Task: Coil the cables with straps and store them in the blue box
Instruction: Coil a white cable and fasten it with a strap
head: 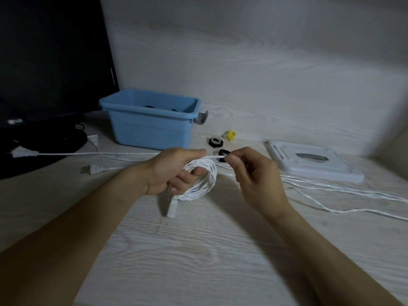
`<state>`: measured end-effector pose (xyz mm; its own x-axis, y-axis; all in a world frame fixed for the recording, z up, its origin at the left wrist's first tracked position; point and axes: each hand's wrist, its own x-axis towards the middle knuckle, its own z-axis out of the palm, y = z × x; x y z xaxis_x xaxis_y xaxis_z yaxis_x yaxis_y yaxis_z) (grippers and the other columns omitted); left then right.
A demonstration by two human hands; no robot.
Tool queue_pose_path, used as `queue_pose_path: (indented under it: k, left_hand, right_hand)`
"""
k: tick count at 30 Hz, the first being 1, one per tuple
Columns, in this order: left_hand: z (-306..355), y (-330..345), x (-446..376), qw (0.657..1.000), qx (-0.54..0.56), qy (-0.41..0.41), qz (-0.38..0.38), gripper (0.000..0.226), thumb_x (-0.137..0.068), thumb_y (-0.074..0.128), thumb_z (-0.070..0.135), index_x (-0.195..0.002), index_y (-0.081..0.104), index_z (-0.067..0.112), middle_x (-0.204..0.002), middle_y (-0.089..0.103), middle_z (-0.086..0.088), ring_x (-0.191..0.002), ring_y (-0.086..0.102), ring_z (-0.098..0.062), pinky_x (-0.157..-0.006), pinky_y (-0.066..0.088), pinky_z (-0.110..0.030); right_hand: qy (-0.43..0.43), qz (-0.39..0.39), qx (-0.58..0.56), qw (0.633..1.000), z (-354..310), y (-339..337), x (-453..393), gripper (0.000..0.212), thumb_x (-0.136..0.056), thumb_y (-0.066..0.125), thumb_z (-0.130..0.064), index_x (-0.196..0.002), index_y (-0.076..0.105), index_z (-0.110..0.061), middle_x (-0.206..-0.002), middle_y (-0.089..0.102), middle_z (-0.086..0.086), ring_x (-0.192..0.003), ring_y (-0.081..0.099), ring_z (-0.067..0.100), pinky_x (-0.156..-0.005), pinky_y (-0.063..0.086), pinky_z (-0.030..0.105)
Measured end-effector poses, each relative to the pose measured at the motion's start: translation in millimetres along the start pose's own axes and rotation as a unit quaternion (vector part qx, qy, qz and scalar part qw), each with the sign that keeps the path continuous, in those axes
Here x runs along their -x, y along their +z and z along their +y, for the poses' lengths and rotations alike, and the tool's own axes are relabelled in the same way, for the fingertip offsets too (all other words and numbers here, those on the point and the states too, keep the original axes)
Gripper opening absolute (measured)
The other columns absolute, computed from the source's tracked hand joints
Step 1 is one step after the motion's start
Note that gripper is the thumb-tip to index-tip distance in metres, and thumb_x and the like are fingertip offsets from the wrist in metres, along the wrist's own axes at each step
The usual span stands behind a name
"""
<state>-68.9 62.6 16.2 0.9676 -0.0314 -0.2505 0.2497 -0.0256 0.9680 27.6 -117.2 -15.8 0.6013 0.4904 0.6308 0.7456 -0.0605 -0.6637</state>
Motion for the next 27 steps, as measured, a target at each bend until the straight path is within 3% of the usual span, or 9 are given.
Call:
queue_pose_path:
  k: [4,10,12,14,16,19,22,24,27]
  left_hand:
    - [1.2,-0.7,-0.5,0.99,0.128,0.039,0.041,0.049,-0.099,0.035,0.039,-0.055,0.042,0.019,-0.042,0.02,0.008,-0.033,0.014,-0.006,-0.037,0.01,-0.021]
    - [5.5,-8.3,0.0,0.908,0.374,0.176,0.07,0.047,-0.099,0.031,0.036,-0.057,0.043,0.019,-0.042,0.021,0.008,-0.033,0.018,-0.007,-0.036,0.014,-0.023]
    - [4.6,-6.1,0.4,0.884,0.416,0.201,0.069,0.044,-0.096,0.032,0.042,-0.061,0.043,0.017,-0.044,0.022,0.007,-0.034,0.019,-0.008,-0.035,0.019,-0.023]
    - [4.2,-4.0,0.6,0.866,0.446,0.215,0.075,0.045,-0.091,0.035,0.048,-0.063,0.046,0.015,-0.047,0.024,0.006,-0.037,0.021,-0.009,-0.036,0.022,-0.024]
    - [3.7,-3.3,-0.3,0.848,0.47,0.227,0.088,0.045,-0.089,0.038,0.049,-0.065,0.049,0.012,-0.049,0.026,0.005,-0.039,0.022,-0.01,-0.038,0.022,-0.024]
    - [5.1,-4.9,-0.6,0.817,0.507,0.251,0.113,0.037,-0.084,0.044,0.044,-0.073,0.051,0.009,-0.056,0.028,0.003,-0.045,0.024,-0.011,-0.045,0.024,-0.025]
    - [10.9,-11.1,-1.4,0.796,0.505,0.288,0.169,0.032,-0.093,0.04,0.035,-0.075,0.05,0.011,-0.058,0.033,0.003,-0.048,0.028,-0.011,-0.051,0.027,-0.024]
    - [16.9,-16.1,-1.8,0.78,0.47,0.336,0.239,0.03,-0.098,0.033,0.025,-0.074,0.046,0.014,-0.054,0.032,0.004,-0.046,0.029,-0.01,-0.048,0.03,-0.021]
    - [25.4,-26.3,-0.2,0.734,0.448,0.39,0.33,0.031,-0.104,0.033,0.022,-0.077,0.045,0.015,-0.051,0.037,0.004,-0.043,0.035,-0.01,-0.046,0.035,-0.02]
  right_hand:
    - [0.033,-0.016,0.014,0.999,3.3,-0.8,-1.2,0.019,-0.097,0.061,-0.03,-0.081,0.066,-0.02,-0.054,0.054,-0.002,-0.05,0.043,0.007,-0.05,0.036,0.022]
    - [0.039,-0.097,0.054,0.993,7.7,-3.0,-0.1,0.016,-0.103,0.05,-0.023,-0.101,0.065,-0.019,-0.056,0.056,-0.007,-0.048,0.049,0.004,-0.053,0.036,0.014]
    - [0.053,-0.067,0.038,0.996,5.8,3.1,1.5,0.012,-0.104,0.047,-0.023,-0.104,0.058,-0.021,-0.061,0.061,-0.005,-0.048,0.053,0.006,-0.054,0.04,0.017]
    - [0.068,-0.01,0.021,0.997,4.3,9.0,4.6,0.007,-0.103,0.047,-0.024,-0.098,0.052,-0.023,-0.064,0.065,-0.002,-0.05,0.057,0.008,-0.053,0.044,0.022]
    - [0.053,-0.007,0.054,0.997,3.6,14.4,9.1,0.007,-0.103,0.048,-0.02,-0.097,0.052,-0.023,-0.066,0.063,-0.005,-0.055,0.057,0.006,-0.054,0.042,0.019]
    - [0.044,-0.098,0.142,0.984,4.5,21.1,14.5,0.029,-0.1,0.047,-0.009,-0.123,0.057,-0.023,-0.09,0.053,-0.004,-0.066,0.049,0.001,-0.06,0.034,0.014]
    - [0.056,-0.157,0.187,0.968,4.7,22.3,15.1,0.056,-0.096,0.045,0.001,-0.144,0.048,-0.027,-0.114,0.047,0.003,-0.088,0.054,0.017,-0.077,0.037,0.016]
    - [0.045,-0.144,0.202,0.968,6.2,20.8,13.9,0.053,-0.093,0.046,0.003,-0.138,0.056,-0.022,-0.111,0.059,0.005,-0.096,0.059,0.023,-0.08,0.04,0.022]
    - [0.056,-0.133,0.211,0.967,8.1,18.4,12.3,0.034,-0.091,0.052,-0.002,-0.117,0.067,-0.018,-0.095,0.073,0.002,-0.092,0.065,0.024,-0.079,0.048,0.032]
